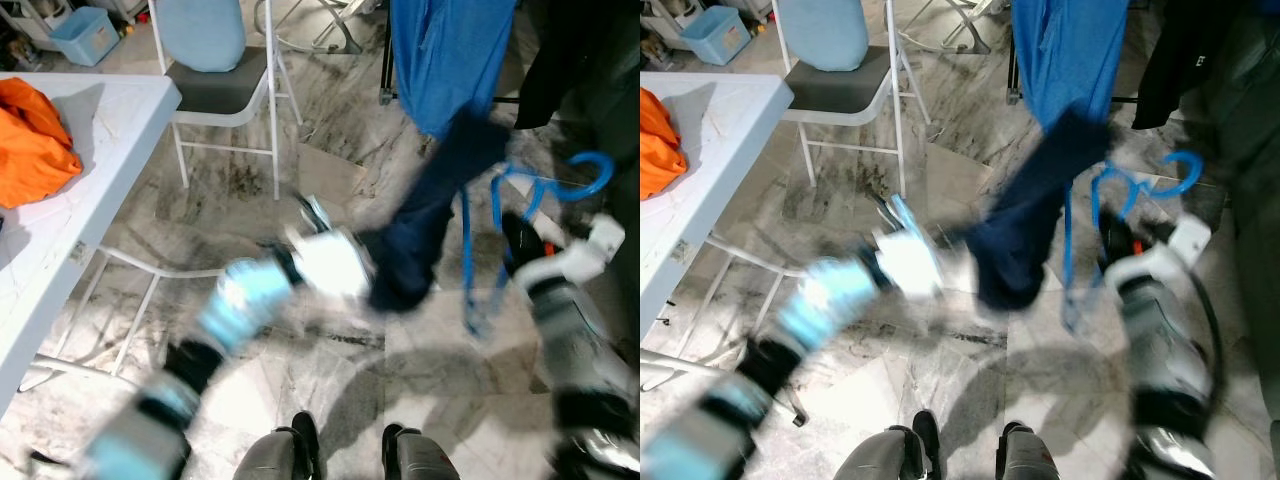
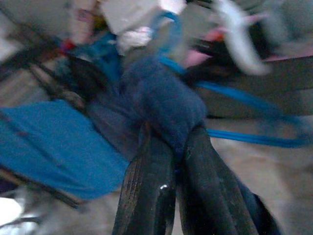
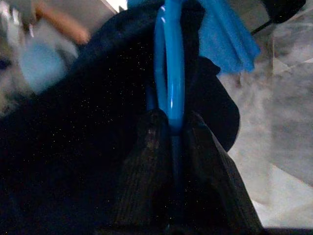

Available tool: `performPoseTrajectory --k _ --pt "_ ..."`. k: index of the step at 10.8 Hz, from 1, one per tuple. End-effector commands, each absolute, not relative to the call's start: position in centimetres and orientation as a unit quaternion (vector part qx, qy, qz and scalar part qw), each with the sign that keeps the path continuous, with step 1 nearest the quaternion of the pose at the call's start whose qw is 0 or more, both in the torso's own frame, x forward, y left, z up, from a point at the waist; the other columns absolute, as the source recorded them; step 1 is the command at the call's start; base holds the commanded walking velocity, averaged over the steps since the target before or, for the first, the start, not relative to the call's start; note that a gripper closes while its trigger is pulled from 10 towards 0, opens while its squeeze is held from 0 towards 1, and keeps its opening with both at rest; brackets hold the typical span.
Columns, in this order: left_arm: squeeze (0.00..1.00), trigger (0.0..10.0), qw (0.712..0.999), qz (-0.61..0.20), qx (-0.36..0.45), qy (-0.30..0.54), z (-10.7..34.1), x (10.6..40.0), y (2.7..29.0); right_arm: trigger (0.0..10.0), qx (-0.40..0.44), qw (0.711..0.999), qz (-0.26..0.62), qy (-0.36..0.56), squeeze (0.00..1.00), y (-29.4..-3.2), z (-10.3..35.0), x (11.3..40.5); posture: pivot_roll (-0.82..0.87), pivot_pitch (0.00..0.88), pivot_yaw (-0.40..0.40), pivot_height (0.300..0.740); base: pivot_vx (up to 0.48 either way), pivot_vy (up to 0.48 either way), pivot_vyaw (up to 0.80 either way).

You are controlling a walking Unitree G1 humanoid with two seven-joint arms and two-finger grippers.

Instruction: Hang hanger

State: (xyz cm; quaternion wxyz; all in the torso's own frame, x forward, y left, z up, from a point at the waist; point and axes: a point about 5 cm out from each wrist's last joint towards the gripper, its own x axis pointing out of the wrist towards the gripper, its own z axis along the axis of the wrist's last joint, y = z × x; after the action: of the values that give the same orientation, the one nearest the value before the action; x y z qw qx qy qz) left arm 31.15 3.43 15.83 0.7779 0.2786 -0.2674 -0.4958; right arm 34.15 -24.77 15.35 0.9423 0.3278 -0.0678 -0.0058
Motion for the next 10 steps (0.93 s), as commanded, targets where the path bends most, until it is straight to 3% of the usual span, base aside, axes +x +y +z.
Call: performPoseTrajectory --k 1,4,5,7,8,9,10 --pt "0.0 10.0 0.767 -0.524 0.286 -0.235 13.9 30.2 3.7 10.0 0.384 0.915 -0.057 -0.111 0.0 -26.0 16.7 34.2 -0.05 0.254 0.147 0.74 0.0 0.0 0.0" --pt "0.0 10.0 0.776 -0.536 0.305 -0.132 8.8 29.0 4.3 10.0 0.424 0.892 0.035 -0.151 0.0 -20.7 20.6 34.9 -0.06 0.256 0.143 0.74 0.0 0.0 0.0" --pt "0.0 10.0 0.773 -0.537 0.322 -0.107 7.6 28.7 4.6 10.0 0.456 0.873 0.034 -0.169 0.0 -20.7 21.7 35.0 -0.06 0.256 0.143 0.74 0.0 0.0 0.0" --pt "0.0 10.0 0.761 -0.549 0.331 -0.101 6.7 28.0 4.6 10.0 0.419 0.892 0.064 -0.156 0.0 -19.0 22.2 35.4 -0.06 0.25 0.144 0.74 0.0 0.0 0.0" --pt "0.0 10.0 0.769 -0.544 0.32 -0.099 6.6 28.0 4.5 10.0 0.325 0.926 0.085 -0.17 0.0 -18.1 22.5 35.1 -0.06 0.249 0.141 0.74 0.0 0.0 0.0" --pt "0.71 10.0 0.784 -0.535 0.302 -0.089 6.3 28.0 4.3 10.0 0.235 0.949 0.107 -0.183 0.0 -17.1 22.7 34.7 -0.06 0.248 0.132 0.74 0.0 0.0 0.0" --pt "1.0 10.0 0.793 -0.529 0.291 -0.081 6.0 28.0 3.9 10.0 0.189 0.956 0.129 -0.182 0.0 -16.2 22.3 34.4 -0.06 0.249 0.126 0.74 0.0 0.0 0.0"
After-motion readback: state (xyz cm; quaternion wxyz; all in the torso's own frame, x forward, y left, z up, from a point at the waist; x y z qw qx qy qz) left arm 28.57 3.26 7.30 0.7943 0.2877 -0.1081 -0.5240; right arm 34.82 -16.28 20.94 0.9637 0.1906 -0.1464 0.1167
